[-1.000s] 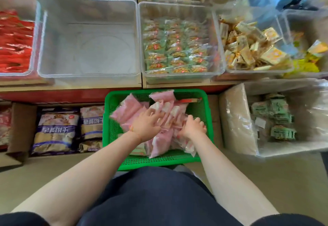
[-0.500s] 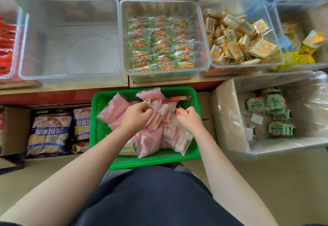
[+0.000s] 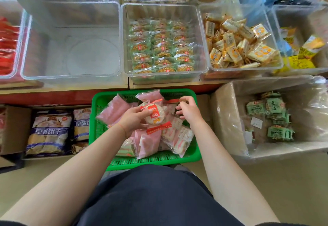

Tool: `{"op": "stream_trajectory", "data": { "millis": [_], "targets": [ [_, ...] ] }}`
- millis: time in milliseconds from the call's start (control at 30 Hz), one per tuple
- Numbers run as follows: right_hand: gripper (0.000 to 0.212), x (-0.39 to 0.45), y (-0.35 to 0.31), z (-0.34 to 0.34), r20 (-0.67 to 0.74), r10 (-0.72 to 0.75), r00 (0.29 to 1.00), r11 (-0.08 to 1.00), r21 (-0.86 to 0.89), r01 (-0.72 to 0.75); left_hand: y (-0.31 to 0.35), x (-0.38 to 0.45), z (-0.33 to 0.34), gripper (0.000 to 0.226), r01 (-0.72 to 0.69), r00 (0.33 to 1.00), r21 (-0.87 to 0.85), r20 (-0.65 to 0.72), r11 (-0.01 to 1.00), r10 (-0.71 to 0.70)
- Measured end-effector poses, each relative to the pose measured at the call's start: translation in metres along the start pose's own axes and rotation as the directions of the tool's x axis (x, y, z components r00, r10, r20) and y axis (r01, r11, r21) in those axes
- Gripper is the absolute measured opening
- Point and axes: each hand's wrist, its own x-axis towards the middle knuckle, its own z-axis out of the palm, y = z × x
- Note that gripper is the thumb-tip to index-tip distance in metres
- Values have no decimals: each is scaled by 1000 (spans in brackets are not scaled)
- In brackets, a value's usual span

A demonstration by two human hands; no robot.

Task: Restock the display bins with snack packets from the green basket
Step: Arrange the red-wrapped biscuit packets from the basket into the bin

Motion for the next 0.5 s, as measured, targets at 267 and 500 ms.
{"op": "stream_trajectory", "data": {
  "millis": [267, 500],
  "targets": [
    [55, 35, 8, 28, 22, 13, 1000, 905, -425, -2, -7, -1, -18, 31, -1, 1000, 26, -8, 1000, 1],
    [13, 22, 8, 19, -330, -342, 880, 855, -498, 145, -6, 0, -30, 34, 9, 1000, 7, -26, 1000, -9]
  ]
}}
